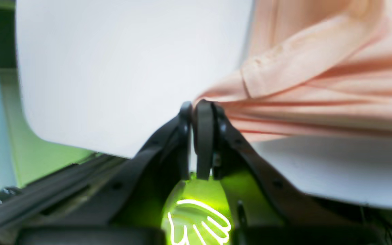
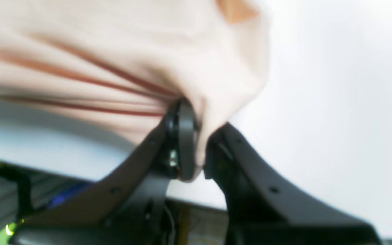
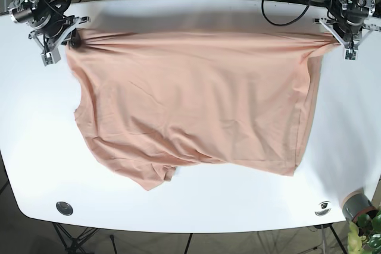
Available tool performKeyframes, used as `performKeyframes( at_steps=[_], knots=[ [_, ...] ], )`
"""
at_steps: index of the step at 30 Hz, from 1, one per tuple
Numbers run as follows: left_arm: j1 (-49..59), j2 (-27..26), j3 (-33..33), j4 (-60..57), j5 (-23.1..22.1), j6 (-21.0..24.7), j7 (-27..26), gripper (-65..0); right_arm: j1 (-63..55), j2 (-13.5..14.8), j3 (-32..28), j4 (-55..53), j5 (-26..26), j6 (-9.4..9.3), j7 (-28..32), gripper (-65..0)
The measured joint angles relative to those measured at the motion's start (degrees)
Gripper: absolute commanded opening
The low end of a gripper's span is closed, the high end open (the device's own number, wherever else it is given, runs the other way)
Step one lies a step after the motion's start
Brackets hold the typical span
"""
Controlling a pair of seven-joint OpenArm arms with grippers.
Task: Fold the T-shirt properly
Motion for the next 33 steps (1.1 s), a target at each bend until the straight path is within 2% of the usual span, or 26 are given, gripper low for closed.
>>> performKeyframes(
  at_steps=[7,16,22,33],
  knots=[
    [0.8,0.6,-0.1,-0.1,0.2,0.0,-0.9,-65.0,-2.4,-0.2,0.3,0.0,-0.4,0.04,-0.1,-62.8],
    [-5.7,0.9,-2.8,-0.1,-0.3,-0.2,-1.2,-65.0,-1.0,-0.3,0.2,0.0,-0.1,0.07,-0.1,-62.8],
    [-9.4,0.8,-3.0,-0.2,-3.8,0.0,-1.1,-65.0,2.3,-0.2,0.2,-0.2,-0.6,0.04,0.0,-62.8],
    [-16.5,-0.4,-2.9,-4.8,-3.7,-0.1,-0.2,-65.0,11.2,0.1,-1.5,-9.5,-1.6,0.04,-0.1,-62.6]
  ],
)
